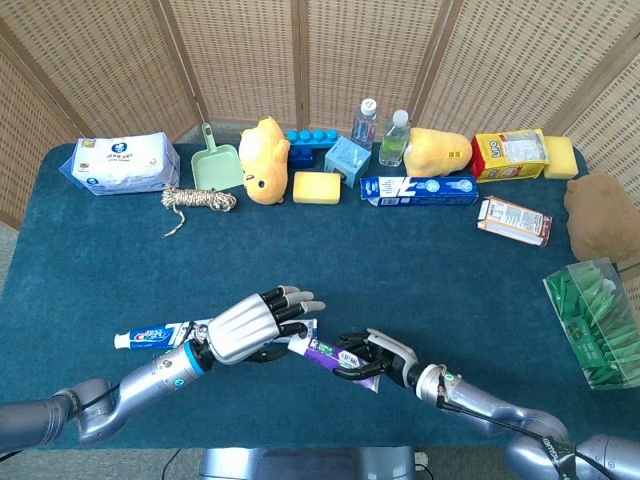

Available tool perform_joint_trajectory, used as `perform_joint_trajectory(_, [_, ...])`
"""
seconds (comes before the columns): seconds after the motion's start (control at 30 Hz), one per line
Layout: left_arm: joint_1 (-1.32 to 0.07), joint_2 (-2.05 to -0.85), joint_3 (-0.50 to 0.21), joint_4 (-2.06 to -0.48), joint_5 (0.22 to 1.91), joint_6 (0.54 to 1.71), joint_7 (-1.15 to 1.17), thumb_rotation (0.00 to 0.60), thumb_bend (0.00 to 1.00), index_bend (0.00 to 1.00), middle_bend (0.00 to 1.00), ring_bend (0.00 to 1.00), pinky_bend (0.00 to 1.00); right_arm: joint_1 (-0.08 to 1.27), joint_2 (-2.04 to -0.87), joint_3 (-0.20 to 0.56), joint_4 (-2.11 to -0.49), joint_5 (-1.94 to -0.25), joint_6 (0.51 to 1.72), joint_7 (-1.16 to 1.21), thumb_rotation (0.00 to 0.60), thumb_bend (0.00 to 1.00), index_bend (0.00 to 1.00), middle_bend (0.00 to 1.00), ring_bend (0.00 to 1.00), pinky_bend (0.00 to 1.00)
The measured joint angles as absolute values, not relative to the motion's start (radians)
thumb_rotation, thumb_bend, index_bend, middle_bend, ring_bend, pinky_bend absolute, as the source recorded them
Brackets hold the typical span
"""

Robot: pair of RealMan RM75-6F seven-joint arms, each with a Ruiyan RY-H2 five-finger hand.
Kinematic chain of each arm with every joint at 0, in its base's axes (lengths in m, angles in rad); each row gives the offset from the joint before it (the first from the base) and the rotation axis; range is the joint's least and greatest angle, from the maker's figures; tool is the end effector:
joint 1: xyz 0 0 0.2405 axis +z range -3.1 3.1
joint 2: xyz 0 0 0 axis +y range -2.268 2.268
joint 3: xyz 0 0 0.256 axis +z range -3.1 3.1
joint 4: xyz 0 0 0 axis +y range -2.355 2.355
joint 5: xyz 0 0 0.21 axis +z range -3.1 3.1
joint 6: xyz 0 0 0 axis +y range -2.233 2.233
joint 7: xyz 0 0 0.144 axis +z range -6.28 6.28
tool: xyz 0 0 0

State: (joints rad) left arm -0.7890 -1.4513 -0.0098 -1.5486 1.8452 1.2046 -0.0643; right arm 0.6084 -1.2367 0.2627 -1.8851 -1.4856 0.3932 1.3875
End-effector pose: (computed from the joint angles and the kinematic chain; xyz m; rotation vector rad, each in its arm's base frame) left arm -0.0859 0.2739 0.0082 -2.2856 -0.5551 -1.4917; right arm -0.1220 -0.2534 0.0057 -1.1069 2.6459 -0.9363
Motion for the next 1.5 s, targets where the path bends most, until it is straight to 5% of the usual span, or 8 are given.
perform_joint_trajectory(0.4, [-0.790, -1.447, -0.016, -1.552, 1.836, 1.219, -0.068, 0.600, 0.26, 0.44, 0.20, 0.18, 0.23, 0.670, -1.220, 0.156, -1.833, -1.658, 0.505, 1.704, 0.600, 0.38, 0.90, 0.75, 0.73, 0.80])
perform_joint_trajectory(0.83, [-0.791, -1.442, -0.025, -1.560, 1.822, 1.227, -0.078, 0.600, 0.27, 0.45, 0.20, 0.19, 0.24, 0.795, -1.219, -0.044, -1.703, -1.843, 0.747, 2.073, 0.600, 0.38, 0.90, 0.75, 0.73, 0.80])
perform_joint_trajectory(1.5, [-0.790, -1.437, -0.026, -1.571, 1.811, 1.231, -0.083, 0.600, 0.26, 0.46, 0.20, 0.19, 0.24, 0.889, -1.249, -0.192, -1.608, -1.806, 0.898, 2.222, 0.600, 0.39, 0.90, 0.76, 0.74, 0.81])
